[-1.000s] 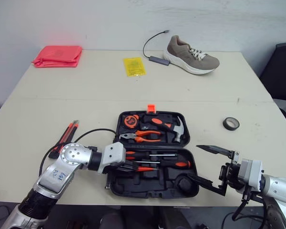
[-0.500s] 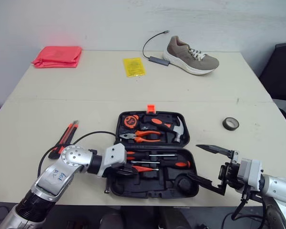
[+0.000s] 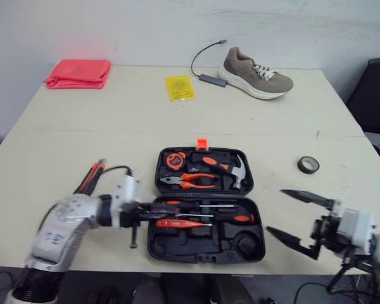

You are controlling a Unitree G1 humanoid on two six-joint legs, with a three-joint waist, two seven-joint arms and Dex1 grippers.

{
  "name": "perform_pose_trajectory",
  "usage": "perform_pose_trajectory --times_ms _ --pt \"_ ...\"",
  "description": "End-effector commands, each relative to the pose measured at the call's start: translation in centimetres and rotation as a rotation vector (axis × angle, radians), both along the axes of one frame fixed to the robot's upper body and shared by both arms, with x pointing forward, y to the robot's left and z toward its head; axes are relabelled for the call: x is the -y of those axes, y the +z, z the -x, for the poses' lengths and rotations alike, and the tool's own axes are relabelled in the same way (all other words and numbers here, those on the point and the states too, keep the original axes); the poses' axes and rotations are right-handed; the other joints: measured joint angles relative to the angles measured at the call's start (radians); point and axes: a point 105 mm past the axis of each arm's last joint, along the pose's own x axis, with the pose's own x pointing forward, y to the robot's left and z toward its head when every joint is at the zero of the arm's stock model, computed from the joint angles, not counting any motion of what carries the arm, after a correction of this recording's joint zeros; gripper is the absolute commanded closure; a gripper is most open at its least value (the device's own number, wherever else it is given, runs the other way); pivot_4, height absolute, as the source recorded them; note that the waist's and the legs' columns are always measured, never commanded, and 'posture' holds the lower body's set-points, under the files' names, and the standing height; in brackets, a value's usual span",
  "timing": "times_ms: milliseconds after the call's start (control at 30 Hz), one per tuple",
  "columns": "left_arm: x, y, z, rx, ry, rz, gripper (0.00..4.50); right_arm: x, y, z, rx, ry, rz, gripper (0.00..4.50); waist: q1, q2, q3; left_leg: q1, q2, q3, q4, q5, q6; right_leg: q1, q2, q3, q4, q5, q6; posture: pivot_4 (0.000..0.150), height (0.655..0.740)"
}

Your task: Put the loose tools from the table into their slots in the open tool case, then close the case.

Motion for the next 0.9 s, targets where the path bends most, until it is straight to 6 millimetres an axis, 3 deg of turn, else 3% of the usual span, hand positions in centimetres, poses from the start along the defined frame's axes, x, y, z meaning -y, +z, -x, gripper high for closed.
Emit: perform_pose_trajectory --times_ms 33,167,267,367,467,567,667,767,900 --pt "-5.1 1.8 -1.3 0.093 0.214 -0.011 3.57 3.9 1.3 0.6 0.034 -0.12 0.04 0.0 -0.001 -0.001 0.0 0.0 0.0 0.0 -0.001 0.0 0.0 0.0 0.0 0.0 -0.001 0.0 0.0 0.15 0.74" --pt "-14.1 2.8 -1.9 0.161 0.58 -0.056 1.73 9.9 1.5 1.5 0.042 -0.333 0.109 0.0 -0.01 -0.002 0.001 0.0 0.0 0.0 -0.001 0.0 0.001 0.001 -0.001 -0.001 -0.003 0.0 0.0 0.15 0.74" --pt "-21.0 2.4 -0.7 0.158 0.831 -0.099 0.25 14.6 0.9 2.9 0.034 -0.491 0.155 0.0 -0.021 -0.003 0.002 0.0 0.001 0.0 -0.003 -0.002 0.002 0.001 -0.002 -0.002 -0.007 0.0 -0.001 0.15 0.74" --pt "-26.1 1.8 1.3 0.137 1.023 -0.161 0.07 17.6 0.2 4.1 0.026 -0.589 0.198 0.0 -0.026 -0.003 0.002 0.0 0.002 0.0 -0.005 -0.003 0.002 0.002 -0.003 -0.003 -0.011 -0.001 -0.002 0.15 0.74" --pt "-28.9 1.3 3.1 0.114 1.121 -0.192 0.07 18.7 0.0 4.5 0.034 -0.63 0.206 0.0 -0.03 -0.003 0.002 0.0 0.003 0.002 -0.005 -0.005 0.003 0.003 -0.005 -0.004 -0.012 -0.001 -0.001 0.15 0.74" --pt "-30.0 1.1 4.2 0.101 1.159 -0.19 0.07 18.7 -0.4 4.6 0.031 -0.624 0.218 0.0 -0.034 -0.002 0.002 0.001 0.002 0.003 -0.005 -0.007 0.004 0.003 -0.008 -0.004 -0.012 -0.001 -0.001 0.15 0.74" --pt "-29.1 1.4 3.7 0.107 1.119 -0.164 0.07 17.5 -0.7 3.9 0.04 -0.586 0.195 0.0 -0.039 -0.003 0.002 0.0 0.0 0.002 -0.005 -0.01 0.001 0.003 -0.012 -0.006 -0.012 -0.001 -0.001 0.15 0.74" --pt "-26.9 1.6 2.7 0.085 1.013 -0.143 0.07 14.5 -0.9 2.6 0.047 -0.475 0.15 0.0 -0.04 -0.003 0.001 0.001 -0.001 -0.003 -0.005 -0.01 0.0 0.007 -0.013 -0.011 -0.012 -0.001 -0.001 0.15 0.74" --pt "-23.8 2.3 1.3 0.071 0.917 -0.121 0.07 9.5 1.1 0.0 0.147 -0.32 0.035 0.0 -0.04 0.001 0.003 0.0 -0.001 -0.007 -0.006 -0.01 -0.002 0.009 -0.014 -0.015 -0.012 0.0 0.0 0.15 0.74"
